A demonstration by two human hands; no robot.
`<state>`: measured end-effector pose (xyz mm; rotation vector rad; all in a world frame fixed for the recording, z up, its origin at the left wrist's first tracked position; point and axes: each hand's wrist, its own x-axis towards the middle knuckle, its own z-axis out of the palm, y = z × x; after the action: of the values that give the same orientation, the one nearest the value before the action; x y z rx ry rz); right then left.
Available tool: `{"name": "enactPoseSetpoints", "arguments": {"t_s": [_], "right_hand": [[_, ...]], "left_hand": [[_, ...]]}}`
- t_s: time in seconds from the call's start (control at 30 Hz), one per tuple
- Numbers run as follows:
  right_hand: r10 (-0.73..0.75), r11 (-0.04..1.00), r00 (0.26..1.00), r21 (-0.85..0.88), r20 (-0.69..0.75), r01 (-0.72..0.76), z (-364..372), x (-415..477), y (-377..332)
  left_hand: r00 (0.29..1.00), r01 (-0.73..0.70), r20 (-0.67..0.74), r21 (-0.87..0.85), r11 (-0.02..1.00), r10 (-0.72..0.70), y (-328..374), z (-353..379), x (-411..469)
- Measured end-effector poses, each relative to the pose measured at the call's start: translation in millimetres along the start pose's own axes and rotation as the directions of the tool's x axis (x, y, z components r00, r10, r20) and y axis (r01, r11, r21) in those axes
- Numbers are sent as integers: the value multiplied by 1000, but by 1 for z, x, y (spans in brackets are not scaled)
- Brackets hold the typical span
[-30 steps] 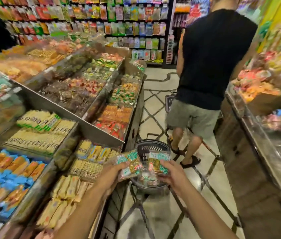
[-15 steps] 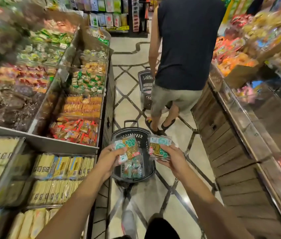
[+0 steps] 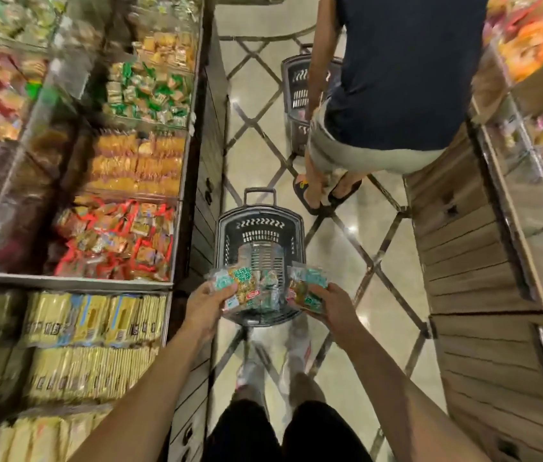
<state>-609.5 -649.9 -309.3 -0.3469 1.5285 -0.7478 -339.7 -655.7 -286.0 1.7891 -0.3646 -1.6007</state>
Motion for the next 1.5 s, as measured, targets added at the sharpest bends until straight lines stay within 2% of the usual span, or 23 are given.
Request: {"name": "enactPoseSetpoints", "arguments": {"t_s": [0.1,0.17,0.3,0.4,0.53,0.63,0.73,0.83,0.9,0.93,1.0,1.13,1.27,1.4,1.5], "right_hand": [[32,994,999,-103,34,-28,1,57,21],[58,993,998,-101,12,-57,6,88,30],[88,986,996,-137,-22,-90,28,132,38],[114,985,992,-129,-48,-119,34,180,72],[113,974,994,-199,-10,-112,40,240,121],[107,946,992,-300,-63,-121,48,284,158],[43,883,992,-460,-116,-92,56,329,197],[62,900,990,-422,-123,-109,63,374,236],[98,907,980,-391,-172,-160,65,403,254],[129,907,976,-376,-178,-188,66,416,261],[158,866,976,-453,-152,-211,67,440,278],[90,807,991,-576,-96,-129,61,486,324],[140,795,987,-585,-76,-158,64,502,334],[292,766,947,-560,-135,-316,68,510,348],[207,657,954,-691,-217,-300,72,511,350]], "left_hand": [[998,13,-56,112,994,-6,-21,4,39],[996,29,-83,149,988,-17,-41,6,75],[994,55,-100,121,991,-43,-101,1,158],[982,109,-173,165,980,-80,-103,18,182],[971,142,-219,217,966,-94,-158,14,247],[968,160,-232,290,944,-93,-201,7,297],[974,156,-217,452,878,-62,-230,12,342],[985,113,-174,662,741,5,-253,20,383],[988,99,-152,712,695,14,-269,23,409],[987,109,-161,716,689,11,-279,22,424],[983,148,-182,720,678,-21,-293,23,451],[968,249,-208,694,676,-144,-319,23,497],[952,297,-256,650,699,-167,-340,23,523],[959,271,-250,684,677,-132,-348,23,528],[955,293,-230,666,686,-186,-356,18,533]]}}
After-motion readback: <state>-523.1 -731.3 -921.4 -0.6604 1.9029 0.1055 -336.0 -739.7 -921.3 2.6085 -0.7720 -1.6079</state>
